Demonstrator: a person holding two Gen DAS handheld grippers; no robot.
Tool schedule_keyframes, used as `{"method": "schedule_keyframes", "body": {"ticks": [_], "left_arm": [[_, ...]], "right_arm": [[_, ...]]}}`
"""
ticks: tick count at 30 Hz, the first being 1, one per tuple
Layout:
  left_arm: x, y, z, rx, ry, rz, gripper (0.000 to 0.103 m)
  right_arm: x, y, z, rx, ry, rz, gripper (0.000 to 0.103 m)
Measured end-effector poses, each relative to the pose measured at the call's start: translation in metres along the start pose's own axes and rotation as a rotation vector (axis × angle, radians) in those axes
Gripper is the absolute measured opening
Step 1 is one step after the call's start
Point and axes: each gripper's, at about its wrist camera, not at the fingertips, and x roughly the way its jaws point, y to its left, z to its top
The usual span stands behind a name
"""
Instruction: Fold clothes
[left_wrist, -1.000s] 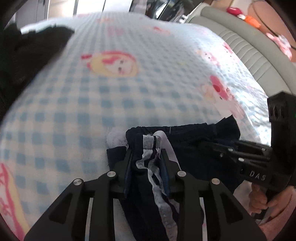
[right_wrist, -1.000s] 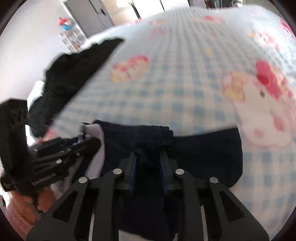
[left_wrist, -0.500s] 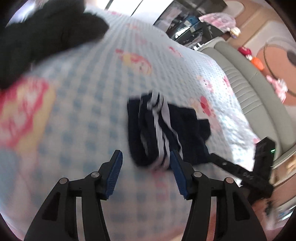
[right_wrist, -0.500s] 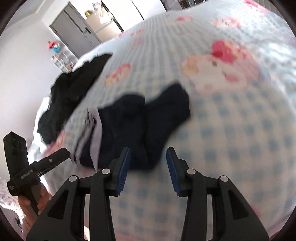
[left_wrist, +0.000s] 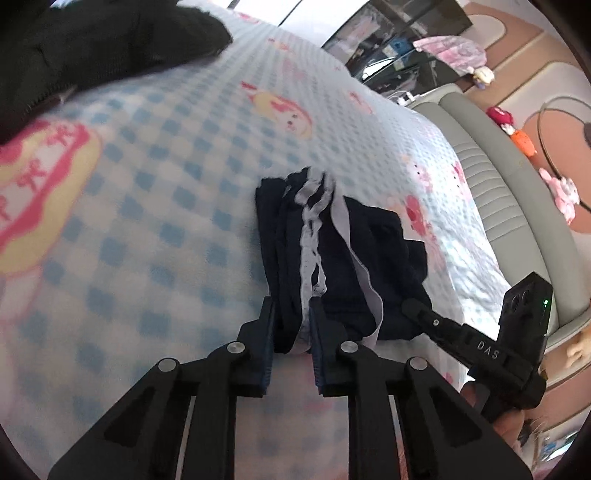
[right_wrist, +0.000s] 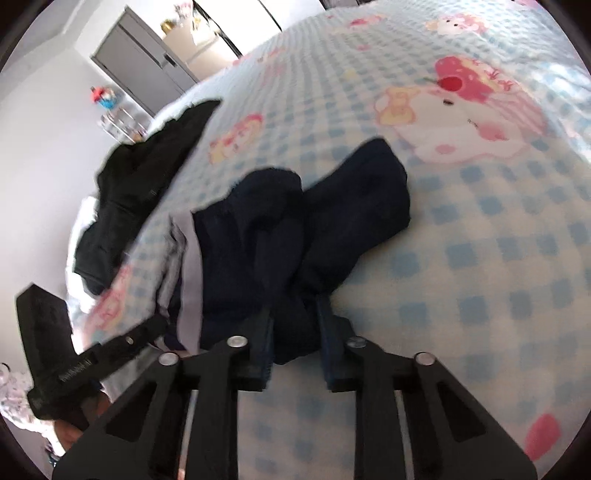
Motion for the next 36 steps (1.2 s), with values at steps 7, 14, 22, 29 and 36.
{"method": "schedule_keyframes", "body": {"ticks": [7, 14, 22, 29, 36], "left_arm": [[-0.021, -0.022, -0.016, 0.063, 0.020, 0.004, 0.016], [-0.035, -0.014, -0.052, 0.064, 0.086, -0.003, 0.016], [-0.051, -0.020, -0.051, 0.105, 0.014, 0.109, 0.025], [-0.038, -0.056, -0.052, 0.259, 0.009, 0.037, 0.030], [0.004, -0.041, -0.061, 0.218, 0.132, 0.084, 0.030]], "right_arm": [[-0.036, 0.004, -0.026, -0.014, -0.016, 0.001, 0.013], [-0.054, -0.007, -0.073, -0.048, 0.026, -0.026, 0.015], [-0.062, -0.007, -0.078, -0.065, 0.008, -0.063, 0.023], [-0.075, 0.008, -0.075, -0.138, -0.073, -0.141, 0.024], [-0.047, -0.022, -0.083, -0.044, 0.074, -0.140, 0.027]]}}
